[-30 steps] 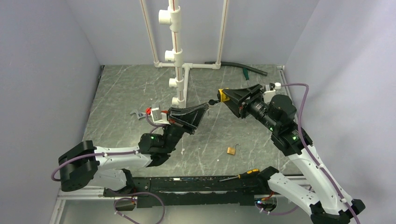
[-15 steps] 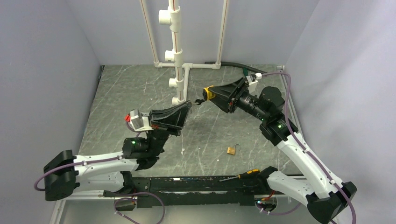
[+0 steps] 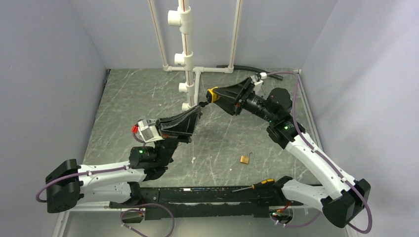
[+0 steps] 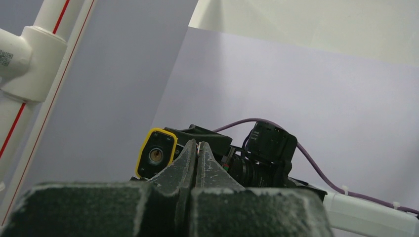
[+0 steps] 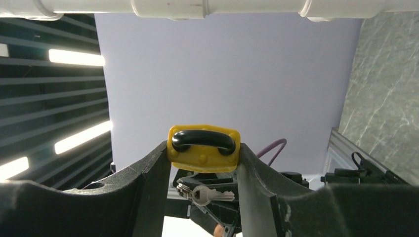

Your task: Unlock with the key

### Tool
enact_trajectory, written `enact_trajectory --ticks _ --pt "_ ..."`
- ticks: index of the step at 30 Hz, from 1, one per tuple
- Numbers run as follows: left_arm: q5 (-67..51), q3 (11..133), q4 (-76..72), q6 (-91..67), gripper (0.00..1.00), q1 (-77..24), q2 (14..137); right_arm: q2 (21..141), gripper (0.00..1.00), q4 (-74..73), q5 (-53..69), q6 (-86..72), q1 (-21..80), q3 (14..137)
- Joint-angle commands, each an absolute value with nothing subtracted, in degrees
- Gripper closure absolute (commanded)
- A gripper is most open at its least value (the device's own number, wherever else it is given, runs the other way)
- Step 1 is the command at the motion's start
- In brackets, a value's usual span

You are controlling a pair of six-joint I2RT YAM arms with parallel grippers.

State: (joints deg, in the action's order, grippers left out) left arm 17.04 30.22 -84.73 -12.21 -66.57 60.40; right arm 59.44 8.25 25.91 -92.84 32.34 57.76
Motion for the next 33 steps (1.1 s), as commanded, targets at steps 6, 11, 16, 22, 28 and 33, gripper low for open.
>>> enact_trajectory --ticks 6,11,16,22,28,33 --pt "18.6 30.7 -88.9 -6.7 1.00 -66.4 60.9 60.6 1.00 16.5 26.4 -94.2 34.8 61.4" --pt "20.4 30.4 -88.8 -3.8 1.00 -66.4 60.8 60.6 1.00 16.6 26.7 -94.2 34.9 61.9" --pt "22.0 30.8 -88.9 -1.0 1.00 -66.4 61.6 60.8 1.00 15.9 26.6 -94.2 35.0 62.3" --pt "21.2 32.1 -88.9 2.8 1.00 -66.4 63.0 61.2 1.00 15.9 26.7 -94.4 35.3 62.7" --pt "21.0 33.0 -88.9 4.8 1.00 -66.4 64.0 61.2 1.00 15.8 26.9 -94.4 35.9 62.8" --pt "21.0 33.3 -88.9 6.4 1.00 -66.5 63.3 61.0 1.00 15.5 26.6 -94.0 36.1 62.2"
